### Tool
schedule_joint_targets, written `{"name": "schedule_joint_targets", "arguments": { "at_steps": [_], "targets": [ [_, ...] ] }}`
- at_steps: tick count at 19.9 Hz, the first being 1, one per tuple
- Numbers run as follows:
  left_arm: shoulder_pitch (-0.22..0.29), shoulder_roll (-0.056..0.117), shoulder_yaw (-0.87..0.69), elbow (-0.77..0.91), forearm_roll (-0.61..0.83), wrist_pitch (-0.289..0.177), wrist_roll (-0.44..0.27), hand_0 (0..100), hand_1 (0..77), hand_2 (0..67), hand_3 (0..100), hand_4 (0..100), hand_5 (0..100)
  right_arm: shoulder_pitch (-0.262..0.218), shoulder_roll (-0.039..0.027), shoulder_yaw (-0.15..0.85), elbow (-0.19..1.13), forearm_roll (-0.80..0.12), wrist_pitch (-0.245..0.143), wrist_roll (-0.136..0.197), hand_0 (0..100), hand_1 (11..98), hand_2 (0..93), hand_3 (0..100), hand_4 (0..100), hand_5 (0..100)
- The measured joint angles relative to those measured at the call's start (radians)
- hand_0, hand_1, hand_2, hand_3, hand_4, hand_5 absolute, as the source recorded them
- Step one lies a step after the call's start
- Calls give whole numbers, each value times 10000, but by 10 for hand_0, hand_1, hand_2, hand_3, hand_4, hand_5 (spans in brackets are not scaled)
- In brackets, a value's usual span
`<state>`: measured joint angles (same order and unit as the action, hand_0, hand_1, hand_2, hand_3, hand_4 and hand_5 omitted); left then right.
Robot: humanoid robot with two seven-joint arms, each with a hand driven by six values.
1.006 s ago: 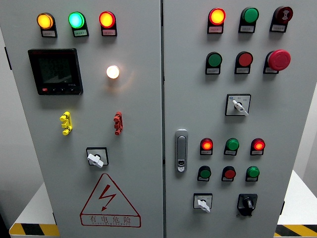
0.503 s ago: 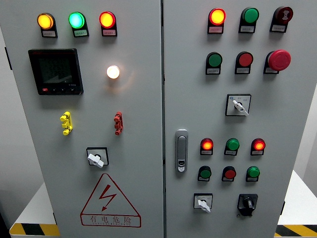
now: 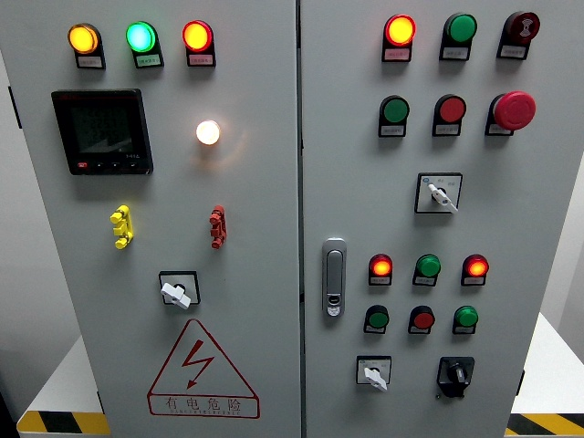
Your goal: Trip black knob to open circuit
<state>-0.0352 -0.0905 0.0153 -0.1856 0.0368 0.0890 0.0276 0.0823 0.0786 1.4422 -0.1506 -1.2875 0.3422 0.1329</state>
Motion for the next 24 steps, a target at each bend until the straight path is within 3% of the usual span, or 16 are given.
{"name": "schedule_joint_targets", "arguments": {
  "at_steps": [4, 5, 11, 16, 17, 18, 19, 21, 22, 24],
  "targets": [
    [0, 0, 0, 0, 0, 0, 0, 0, 0, 195, 261, 99, 86, 280, 144, 1553, 628, -1752, 47, 159, 0, 333, 18, 82, 14, 143],
    [-1, 0, 0, 0, 0, 0, -1, 0, 0, 195, 262, 99, 86, 324, 210, 1912, 956, -2091, 100, 188, 0, 342, 18, 89, 21, 151],
    [-1, 0, 0, 0, 0, 0, -2, 0, 0, 195, 262, 99, 86, 335, 437, 3286, 3908, -3672, 630, 162, 0, 420, 18, 131, 46, 174],
    [-5, 0, 0, 0, 0, 0, -2, 0, 0, 195, 262, 99, 86, 250, 495, 3362, 7215, -3668, 794, 123, 0, 532, 4, 208, 134, 277],
    [-5, 0, 0, 0, 0, 0, -2, 0, 0, 195, 262, 99, 86, 210, 500, 3308, 7885, -3649, 803, 115, 148, 556, 0, 238, 166, 306],
    [-3, 0, 0, 0, 0, 0, -1, 0, 0, 195, 262, 99, 86, 176, 502, 3229, 8485, -3621, 803, 102, 363, 554, 0, 272, 208, 334],
    [-2, 0, 0, 0, 0, 0, -2, 0, 0, 195, 262, 99, 86, 135, 503, 3100, 9059, -3528, 803, 79, 443, 557, 0, 294, 232, 349],
    [-1, 0, 0, 0, 0, 0, -2, 0, 0, 195, 262, 99, 86, -17, 504, 2776, 10169, -3169, 744, -75, 593, 566, 0, 386, 376, 423],
    [0, 0, 0, 0, 0, 0, -1, 0, 0, 195, 262, 99, 86, -123, 504, 2620, 10689, -3005, 715, -169, 617, 565, 0, 404, 403, 445],
    [0, 0, 0, 0, 0, 0, -2, 0, 0, 195, 262, 99, 86, -314, 500, 2463, 11615, -2859, 682, -267, 722, 569, 0, 528, 583, 579]
  ]
}}
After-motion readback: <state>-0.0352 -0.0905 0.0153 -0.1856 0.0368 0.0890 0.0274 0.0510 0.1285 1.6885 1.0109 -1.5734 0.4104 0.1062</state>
